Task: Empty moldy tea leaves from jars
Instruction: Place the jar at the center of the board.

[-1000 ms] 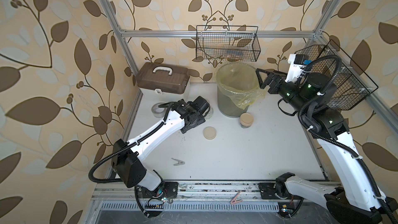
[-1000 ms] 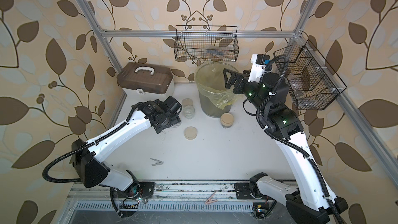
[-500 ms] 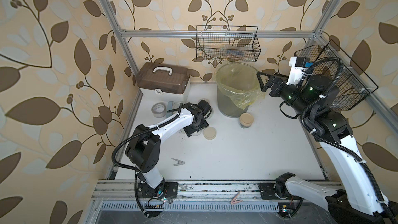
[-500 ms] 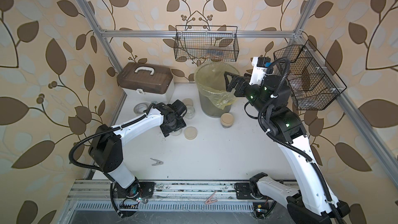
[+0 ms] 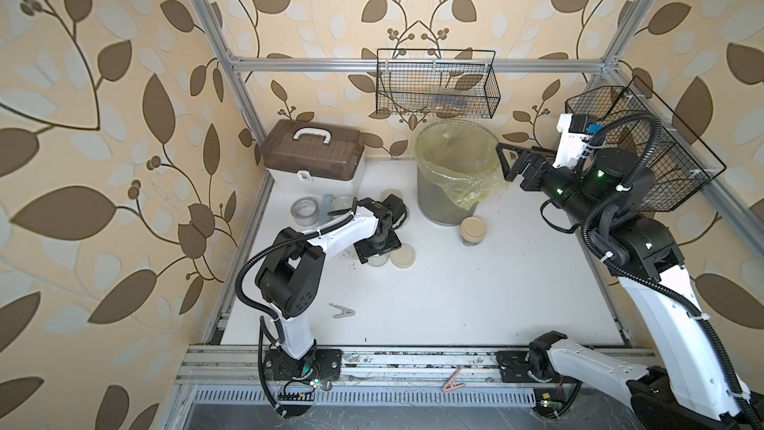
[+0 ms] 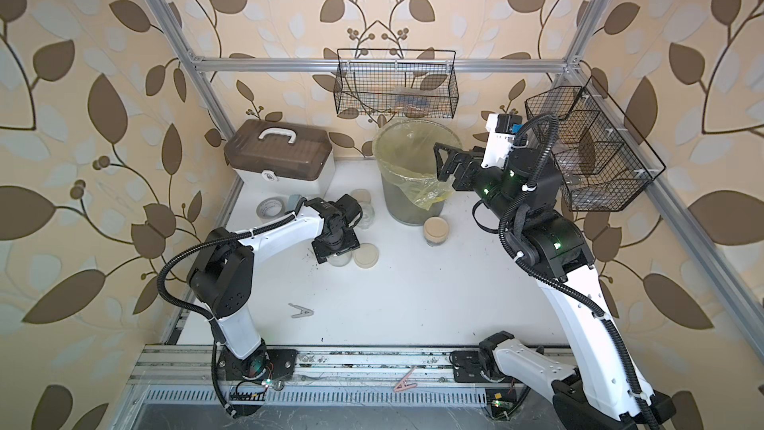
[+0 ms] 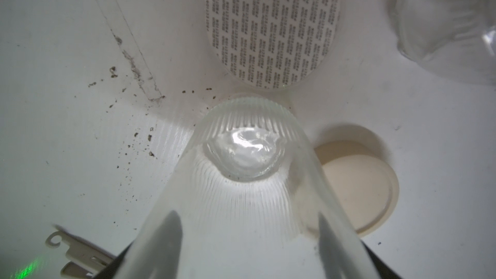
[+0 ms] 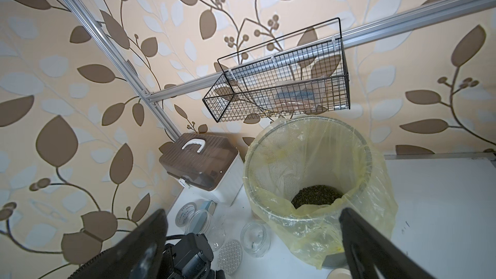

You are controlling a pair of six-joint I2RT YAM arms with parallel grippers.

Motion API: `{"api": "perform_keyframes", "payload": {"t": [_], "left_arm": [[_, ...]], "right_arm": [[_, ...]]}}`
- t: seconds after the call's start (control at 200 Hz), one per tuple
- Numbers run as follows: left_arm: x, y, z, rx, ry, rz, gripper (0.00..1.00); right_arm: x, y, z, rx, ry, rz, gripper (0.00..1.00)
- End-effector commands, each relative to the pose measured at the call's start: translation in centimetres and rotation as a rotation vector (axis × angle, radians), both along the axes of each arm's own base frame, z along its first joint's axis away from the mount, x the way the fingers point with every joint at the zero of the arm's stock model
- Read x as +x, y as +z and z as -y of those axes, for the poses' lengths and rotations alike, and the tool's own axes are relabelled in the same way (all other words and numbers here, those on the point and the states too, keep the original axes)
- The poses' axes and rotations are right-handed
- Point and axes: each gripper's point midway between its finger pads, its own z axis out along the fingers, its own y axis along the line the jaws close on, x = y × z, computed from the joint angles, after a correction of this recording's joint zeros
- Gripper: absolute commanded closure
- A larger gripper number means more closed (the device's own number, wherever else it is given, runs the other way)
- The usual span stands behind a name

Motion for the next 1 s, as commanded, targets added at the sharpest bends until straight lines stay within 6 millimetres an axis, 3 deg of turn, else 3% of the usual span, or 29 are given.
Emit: {"api": "perform_keyframes", "payload": {"t": [0.0,0.165,0.395,0.725,0.89,0.995], "left_arm": [[-0.1,-0.8,-0.3,0.018,-0.020,-0.031,0.35],[0.2,-0.1,-0.4,0.028,-0.029,-0.012,0.05],[1.0,3.1,-0.9,0.044,-0.037,0.053,0.01],[2.1,13.6,-2.3,0.020,-0.013,0.290,0.01],[2.9,19.8,-0.3,-0.144,-0.058,0.536,0.01],[2.5,24.1,1.1,-0.218,-0.070,0.713,0.01]], "right_arm": [[-0.6,0.7,0.4,-0.016,-0.013,0.017,0.00],[-0.5,0.9,0.1,-0.005,0.001,0.021,0.00],[-0.5,0.6,-0.2,0.012,0.013,0.010,0.00],[-0.8,-0.4,0.0,0.025,0.010,-0.017,0.00],[-1.4,-1.9,0.7,0.024,-0.015,-0.050,0.00],[-1.8,-3.9,1.5,0.032,-0.051,-0.091,0.00]]}}
